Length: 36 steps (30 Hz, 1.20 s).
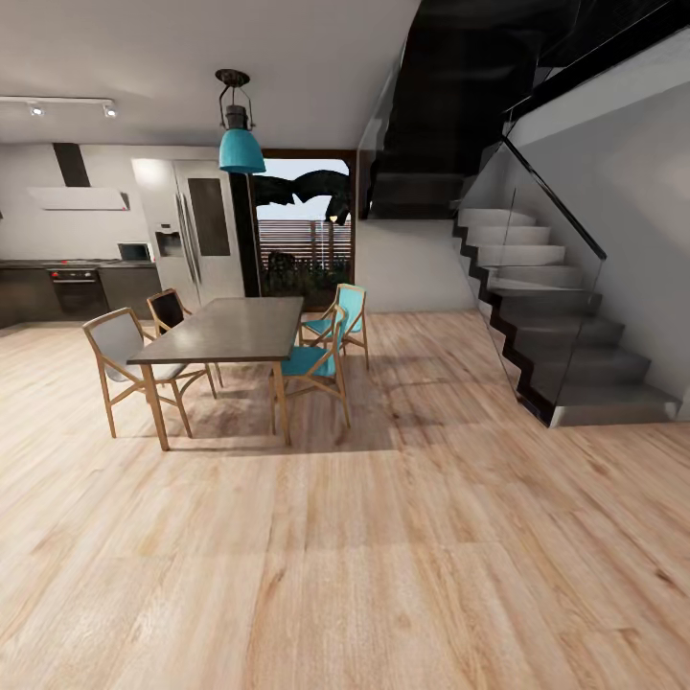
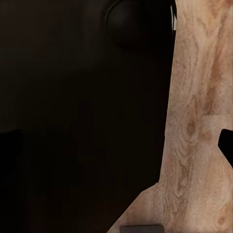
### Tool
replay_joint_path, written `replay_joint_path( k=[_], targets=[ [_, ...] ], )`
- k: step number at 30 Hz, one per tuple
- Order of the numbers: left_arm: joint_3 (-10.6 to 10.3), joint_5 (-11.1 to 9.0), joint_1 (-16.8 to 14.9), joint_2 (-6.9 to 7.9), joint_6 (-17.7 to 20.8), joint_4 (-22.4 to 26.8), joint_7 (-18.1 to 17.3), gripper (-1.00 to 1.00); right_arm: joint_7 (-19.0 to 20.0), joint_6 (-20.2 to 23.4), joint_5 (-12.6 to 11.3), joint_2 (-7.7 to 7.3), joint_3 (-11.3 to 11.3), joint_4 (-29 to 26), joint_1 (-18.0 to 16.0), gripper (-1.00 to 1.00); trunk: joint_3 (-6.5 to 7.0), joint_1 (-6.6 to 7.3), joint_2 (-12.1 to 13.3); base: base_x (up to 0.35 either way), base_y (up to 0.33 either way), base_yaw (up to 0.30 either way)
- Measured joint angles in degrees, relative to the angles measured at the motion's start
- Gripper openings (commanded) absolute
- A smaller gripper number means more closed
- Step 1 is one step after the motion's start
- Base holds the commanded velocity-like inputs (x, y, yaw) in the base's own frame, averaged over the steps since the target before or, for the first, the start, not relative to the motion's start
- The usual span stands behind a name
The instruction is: Turn on the radio receiver that's on the table in the living room.
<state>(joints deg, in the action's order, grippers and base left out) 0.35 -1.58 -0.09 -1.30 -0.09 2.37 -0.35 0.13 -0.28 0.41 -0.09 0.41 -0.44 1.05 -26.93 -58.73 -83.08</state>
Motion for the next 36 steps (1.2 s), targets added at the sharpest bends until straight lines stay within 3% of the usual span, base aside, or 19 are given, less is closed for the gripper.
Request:
replay_joint_path(
  k=[8,36],
  targets=[
    [0.0,0.0,0.0,-0.01,0.0,0.1,0.0,1.00,-0.3,0.0,-0.7,0.05,-0.4,0.0,0.0,1.00,0.01,0.00,0.0,0.000,0.000,-0.082],
    [0.1,0.0,0.0,-0.04,0.0,0.3,0.0,1.00,-0.3,0.0,-0.8,0.09,-0.5,0.0,0.0,1.00,0.11,0.00,0.0,0.000,0.000,-0.275]
  ],
)
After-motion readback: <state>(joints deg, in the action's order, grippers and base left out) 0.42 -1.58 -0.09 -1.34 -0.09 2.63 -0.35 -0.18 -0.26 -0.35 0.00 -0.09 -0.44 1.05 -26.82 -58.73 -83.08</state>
